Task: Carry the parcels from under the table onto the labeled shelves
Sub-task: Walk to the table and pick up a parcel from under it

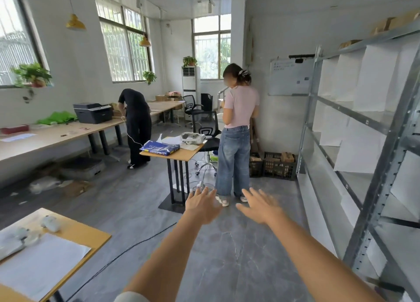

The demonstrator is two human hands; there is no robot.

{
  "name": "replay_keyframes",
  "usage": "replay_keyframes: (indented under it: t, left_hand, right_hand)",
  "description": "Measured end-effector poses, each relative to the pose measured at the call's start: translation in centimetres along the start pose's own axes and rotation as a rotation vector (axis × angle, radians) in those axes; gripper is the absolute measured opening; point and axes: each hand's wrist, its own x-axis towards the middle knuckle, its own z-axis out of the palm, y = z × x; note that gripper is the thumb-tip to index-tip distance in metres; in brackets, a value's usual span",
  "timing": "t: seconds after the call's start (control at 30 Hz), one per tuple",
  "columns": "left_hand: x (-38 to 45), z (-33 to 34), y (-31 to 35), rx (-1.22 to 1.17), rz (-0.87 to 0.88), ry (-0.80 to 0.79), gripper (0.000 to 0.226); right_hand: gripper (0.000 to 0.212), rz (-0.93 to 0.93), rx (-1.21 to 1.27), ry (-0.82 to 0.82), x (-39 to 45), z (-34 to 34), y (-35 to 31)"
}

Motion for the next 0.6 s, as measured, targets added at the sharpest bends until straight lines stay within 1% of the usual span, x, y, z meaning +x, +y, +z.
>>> replay_keyframes:
  t: [0.23,0.33,0.47,0.6]
  left_hand:
    - [10.5,-3.5,-6.8,0.035,-0.209,0.018,0.060]
    - [13.5,-4.4,-10.1,0.044,-0.280,0.063,0.060]
    - [16.0,-4.0,-15.3,0.026,-0.398,0.045,0.062]
    - [19.0,-2.8,-21.6,0.025,-0.503,0.025,0.064]
  right_hand:
    - [0.067,-0.250,-0.026,0.035,16.1,-3.4,-3.5]
    - [0.068,-0.321,-0.045,0.042,22.0,-4.0,-5.5]
    - [0.070,-0.428,-0.065,0.003,28.4,-3.5,-9.6]
    - [0.071,-0.517,-0.098,-0.031,34.9,-2.3,-15.0]
